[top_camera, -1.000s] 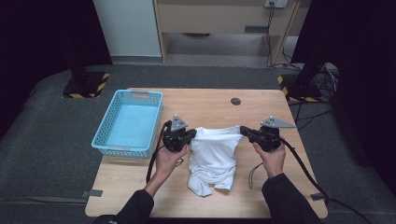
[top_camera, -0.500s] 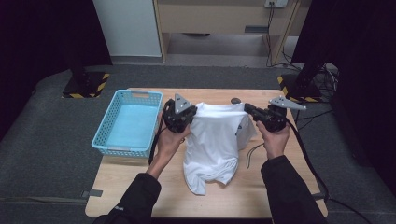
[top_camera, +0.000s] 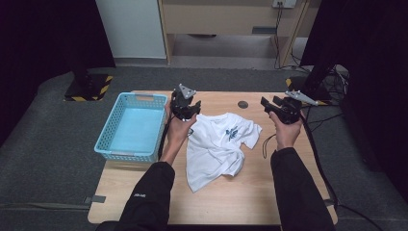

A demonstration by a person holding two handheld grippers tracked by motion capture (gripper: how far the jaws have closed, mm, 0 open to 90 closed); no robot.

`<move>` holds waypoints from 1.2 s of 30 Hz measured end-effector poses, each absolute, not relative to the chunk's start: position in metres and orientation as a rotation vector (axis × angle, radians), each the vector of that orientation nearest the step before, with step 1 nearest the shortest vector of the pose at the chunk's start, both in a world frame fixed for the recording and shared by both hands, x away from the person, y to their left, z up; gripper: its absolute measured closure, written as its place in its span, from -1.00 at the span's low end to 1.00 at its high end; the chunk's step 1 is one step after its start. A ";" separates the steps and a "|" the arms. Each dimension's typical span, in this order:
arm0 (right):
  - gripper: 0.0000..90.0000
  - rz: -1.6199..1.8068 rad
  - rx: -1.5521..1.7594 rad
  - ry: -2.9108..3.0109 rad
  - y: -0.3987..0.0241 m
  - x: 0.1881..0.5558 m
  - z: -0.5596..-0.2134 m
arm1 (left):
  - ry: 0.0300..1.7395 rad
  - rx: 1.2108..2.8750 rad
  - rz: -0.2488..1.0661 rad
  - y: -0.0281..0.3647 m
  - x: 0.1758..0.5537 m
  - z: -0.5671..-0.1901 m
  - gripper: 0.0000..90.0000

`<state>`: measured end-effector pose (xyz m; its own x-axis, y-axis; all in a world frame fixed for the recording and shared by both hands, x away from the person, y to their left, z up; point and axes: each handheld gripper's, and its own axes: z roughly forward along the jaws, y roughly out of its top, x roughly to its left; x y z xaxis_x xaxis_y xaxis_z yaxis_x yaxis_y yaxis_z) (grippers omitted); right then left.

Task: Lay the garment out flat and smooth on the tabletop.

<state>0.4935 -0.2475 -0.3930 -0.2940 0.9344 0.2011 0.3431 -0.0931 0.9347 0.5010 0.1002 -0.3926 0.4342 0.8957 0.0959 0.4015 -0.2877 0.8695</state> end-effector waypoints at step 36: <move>-0.72 1.133 1.339 2.139 -0.220 0.395 -0.508 | 1.113 2.112 0.496 0.113 0.379 -0.514 -0.65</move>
